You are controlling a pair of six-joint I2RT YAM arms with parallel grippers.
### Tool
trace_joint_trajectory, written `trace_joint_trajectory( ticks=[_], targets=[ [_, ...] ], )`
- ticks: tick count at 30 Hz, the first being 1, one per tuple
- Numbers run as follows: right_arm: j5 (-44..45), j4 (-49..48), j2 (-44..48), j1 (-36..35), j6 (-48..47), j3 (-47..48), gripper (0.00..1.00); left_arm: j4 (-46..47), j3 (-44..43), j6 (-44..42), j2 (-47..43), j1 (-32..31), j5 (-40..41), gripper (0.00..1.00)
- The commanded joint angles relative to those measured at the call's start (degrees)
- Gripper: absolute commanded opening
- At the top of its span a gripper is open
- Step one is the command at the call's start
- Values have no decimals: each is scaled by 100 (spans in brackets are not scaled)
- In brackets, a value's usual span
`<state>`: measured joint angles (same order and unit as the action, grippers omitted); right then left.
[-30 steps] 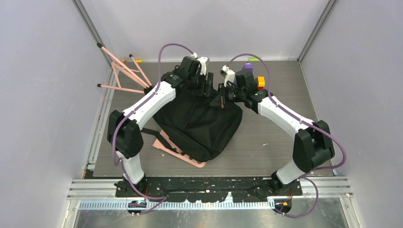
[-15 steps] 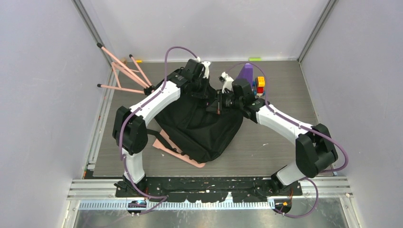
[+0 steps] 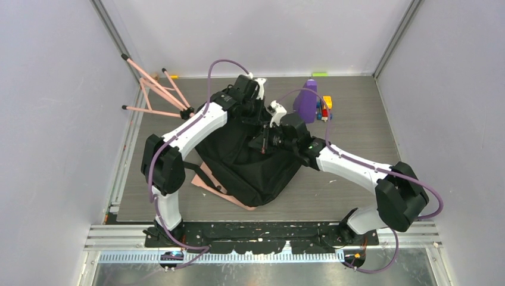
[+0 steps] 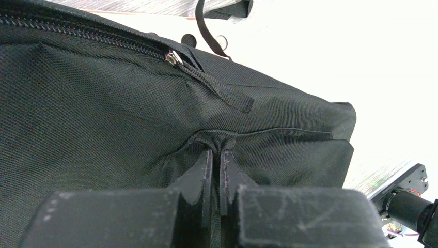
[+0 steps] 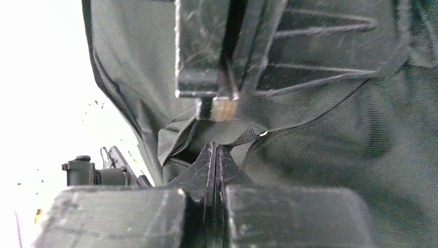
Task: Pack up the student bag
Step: Zip the student bag at the center of the board.
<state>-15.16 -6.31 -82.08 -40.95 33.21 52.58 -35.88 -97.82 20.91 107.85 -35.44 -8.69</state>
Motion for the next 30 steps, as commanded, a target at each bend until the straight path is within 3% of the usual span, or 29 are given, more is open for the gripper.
trace_joint_trajectory(
  ticks=[1,22,26,27,28,29,30],
  targets=[
    [-518,-3,378,-666,334,8,1,806,-484,70,-189,123,230,0],
    [103,285,121,-2541,205,279,1,1484,-541,260,7,503,267,0],
    [240,449,86,-2618,138,464,1,1654,-370,180,-80,512,119,0],
    [390,677,118,-2619,105,530,8,1697,-313,124,-149,512,31,2],
    [478,817,142,-2620,-6,680,16,1736,-249,64,-228,516,-52,13],
    [716,1130,209,-2615,-99,757,35,1777,-150,10,-333,520,-89,33],
    [865,1302,262,-2610,-303,926,46,1822,-27,-24,-474,527,-97,52]
  ],
)
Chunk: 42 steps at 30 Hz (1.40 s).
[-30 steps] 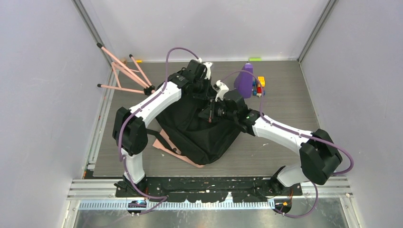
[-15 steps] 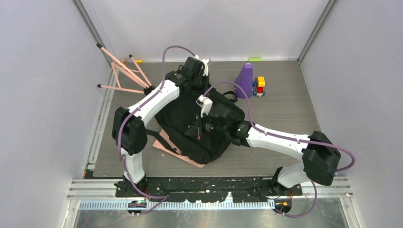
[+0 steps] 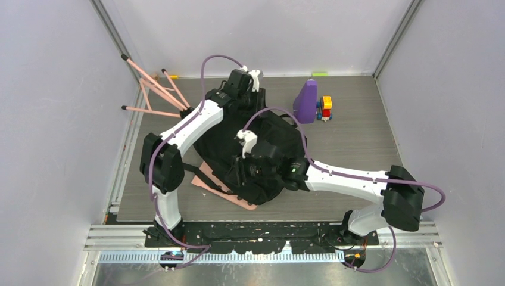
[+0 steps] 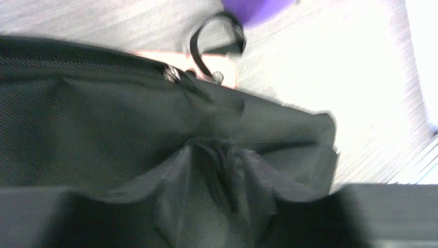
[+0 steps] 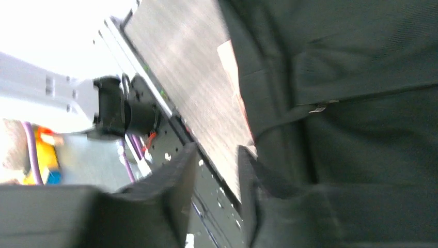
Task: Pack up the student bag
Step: Zip the student bag at the center of the board, then reset both arms
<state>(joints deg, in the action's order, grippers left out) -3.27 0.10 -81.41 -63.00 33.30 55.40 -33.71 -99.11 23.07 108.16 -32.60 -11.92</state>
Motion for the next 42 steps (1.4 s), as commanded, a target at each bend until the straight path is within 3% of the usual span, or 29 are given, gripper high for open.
trace_joint_trajectory(
  ticks=[1,3,5,11,19,22,25,32,42],
  targets=[
    [-12,1000,307,-405,-428,730,62,1684,261,-275,-687,264,210,73],
    [671,1530,507,-344,-742,959,78,1859,623,-346,-1084,327,174,89],
    [888,1959,718,-129,-947,1120,84,1980,989,-456,-1519,428,149,98],
    [1043,2712,1365,1639,-1259,1147,92,1542,1809,-893,-2772,981,301,100],
    [1716,2772,2367,4353,-1360,329,98,935,3191,-631,-4440,3013,331,100],
    [1694,2684,2723,5240,-1344,134,99,417,3416,-887,-5000,3233,968,100],
    [1913,2425,3208,5520,-1451,-124,99,60,3572,-1048,-5337,3234,1598,100],
    [2257,1964,3822,5565,-1926,-633,100,810,4469,-1428,-6535,3119,1750,100],
    [2309,1965,3794,5570,-1973,-653,100,850,4504,-1484,-6696,3119,1808,100]
  ],
)
